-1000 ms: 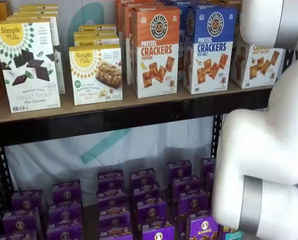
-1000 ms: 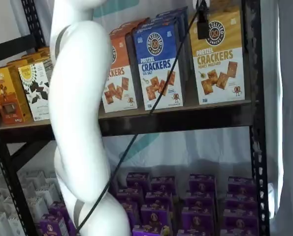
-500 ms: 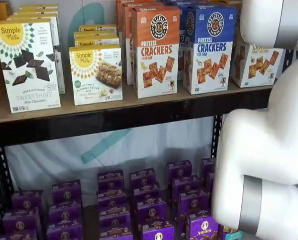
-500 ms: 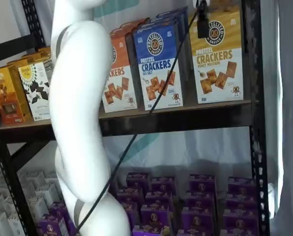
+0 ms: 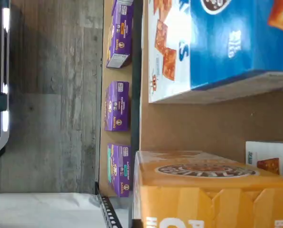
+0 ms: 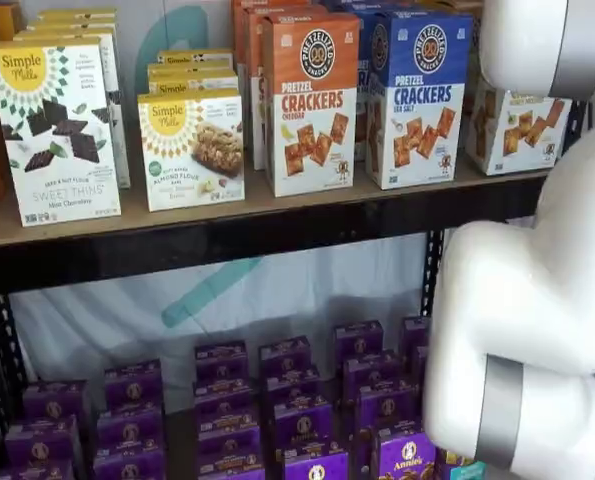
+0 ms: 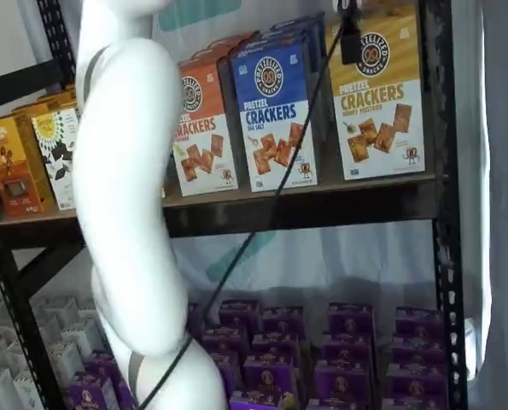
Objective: Retrieve the yellow and white box located on the top shelf, the sixth one from the left
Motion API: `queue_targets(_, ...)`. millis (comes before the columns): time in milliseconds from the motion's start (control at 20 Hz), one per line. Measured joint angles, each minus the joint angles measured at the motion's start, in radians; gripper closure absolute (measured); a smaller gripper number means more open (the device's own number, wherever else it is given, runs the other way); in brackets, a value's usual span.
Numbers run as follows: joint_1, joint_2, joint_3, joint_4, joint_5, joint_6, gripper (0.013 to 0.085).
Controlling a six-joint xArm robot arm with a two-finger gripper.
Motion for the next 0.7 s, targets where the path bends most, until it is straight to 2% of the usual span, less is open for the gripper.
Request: queue_targets(700,-0.052,-0.216,0.193,-0.016,0.043,-0.053,0.037)
